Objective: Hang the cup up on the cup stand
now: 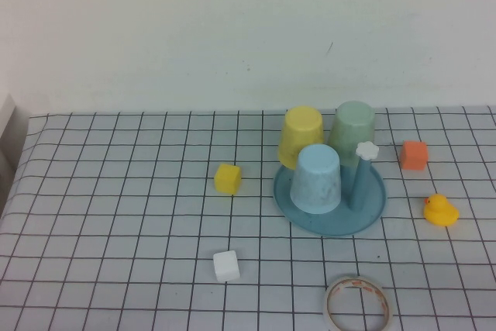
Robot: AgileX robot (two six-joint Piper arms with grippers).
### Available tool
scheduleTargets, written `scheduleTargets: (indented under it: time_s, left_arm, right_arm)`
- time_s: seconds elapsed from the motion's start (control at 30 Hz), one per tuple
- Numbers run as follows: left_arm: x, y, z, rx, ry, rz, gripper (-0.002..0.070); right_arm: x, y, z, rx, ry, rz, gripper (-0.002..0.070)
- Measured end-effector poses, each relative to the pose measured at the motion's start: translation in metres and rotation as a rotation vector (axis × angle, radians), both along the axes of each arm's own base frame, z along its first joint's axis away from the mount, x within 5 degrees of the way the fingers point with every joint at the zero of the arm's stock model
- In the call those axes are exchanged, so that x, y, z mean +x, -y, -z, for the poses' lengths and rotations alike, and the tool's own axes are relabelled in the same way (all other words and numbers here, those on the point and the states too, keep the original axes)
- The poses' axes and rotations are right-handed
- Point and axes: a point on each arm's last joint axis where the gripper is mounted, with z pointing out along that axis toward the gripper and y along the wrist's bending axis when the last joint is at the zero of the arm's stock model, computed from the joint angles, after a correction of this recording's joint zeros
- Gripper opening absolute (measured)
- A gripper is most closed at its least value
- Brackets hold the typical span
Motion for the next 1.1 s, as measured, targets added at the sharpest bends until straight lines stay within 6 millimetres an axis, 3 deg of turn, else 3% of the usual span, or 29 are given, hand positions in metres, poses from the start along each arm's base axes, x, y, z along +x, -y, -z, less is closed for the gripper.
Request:
scheduleTargets:
  time_s: [0.2,0.3,1.1]
  left_arm:
    - [0.000,0.000,0.000,0.000,0.000,0.000,-0.0001]
    - [0.000,0.000,0.000,0.000,0.000,0.000,-0.0001]
    - [0.000,0.000,0.000,-0.002,0.000,-0.001,-0.0001]
  right_arm:
    - [0.001,0.001,0.015,0.135,-0.027,0.028,-0.0001]
    - [-0.001,0.001,0.024,0.191,-0.125,0.047,-0.0001]
    - [-0.002,-0.003,0.025,0.248,-0.158,-0.004,-0.0001]
